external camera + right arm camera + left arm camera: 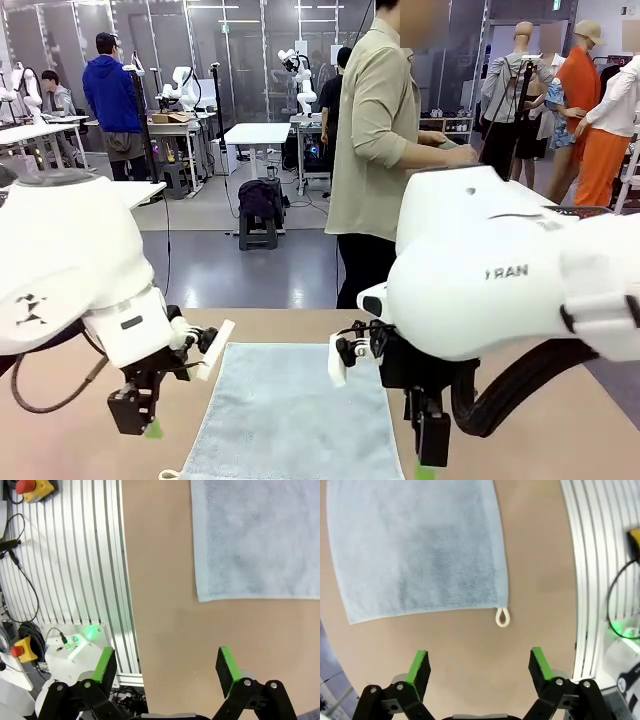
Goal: Fold the towels and place them in the basket.
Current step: When a person lays out a Towel with hook on the table, fold it in half twice.
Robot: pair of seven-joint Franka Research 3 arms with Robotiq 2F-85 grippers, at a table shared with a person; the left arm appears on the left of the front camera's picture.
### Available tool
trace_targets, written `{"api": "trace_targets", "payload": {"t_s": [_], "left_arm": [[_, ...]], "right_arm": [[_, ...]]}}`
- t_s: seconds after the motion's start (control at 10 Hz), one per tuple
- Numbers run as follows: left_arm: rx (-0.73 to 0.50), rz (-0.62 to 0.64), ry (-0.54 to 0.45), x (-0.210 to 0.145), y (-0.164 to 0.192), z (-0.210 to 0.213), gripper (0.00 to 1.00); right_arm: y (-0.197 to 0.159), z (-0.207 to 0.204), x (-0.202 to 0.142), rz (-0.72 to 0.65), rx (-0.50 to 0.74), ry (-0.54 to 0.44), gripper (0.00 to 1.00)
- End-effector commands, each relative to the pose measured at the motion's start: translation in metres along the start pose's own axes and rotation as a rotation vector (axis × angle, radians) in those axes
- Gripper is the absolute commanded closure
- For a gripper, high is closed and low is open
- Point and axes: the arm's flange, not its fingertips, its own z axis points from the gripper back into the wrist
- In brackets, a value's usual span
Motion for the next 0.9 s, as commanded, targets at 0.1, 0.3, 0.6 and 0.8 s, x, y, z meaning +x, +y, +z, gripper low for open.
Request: {"api": "trace_targets", "payload": {"t_s": [0.1, 0.3, 0.6, 0.8], "left_arm": [[-0.020, 0.092, -0.005, -0.006, -0.024, -0.039, 0.00], [-0.032, 0.090, 0.003, -0.008, -0.024, -0.054, 0.00], [-0.038, 0.082, 0.029, -0.008, -0.027, -0.074, 0.00], [-0.041, 0.056, 0.033, -0.009, -0.027, -0.078, 0.00]], "right_arm": [[-0.004, -0.018, 0.014, -0.039, -0.033, -0.019, 0.00], [-0.008, -0.030, 0.017, -0.006, -0.031, -0.038, 0.00], [-0.009, -0.042, 0.020, 0.002, -0.010, -0.046, 0.00], [-0.012, -0.044, 0.018, -0.001, 0.013, -0.053, 0.00]]}}
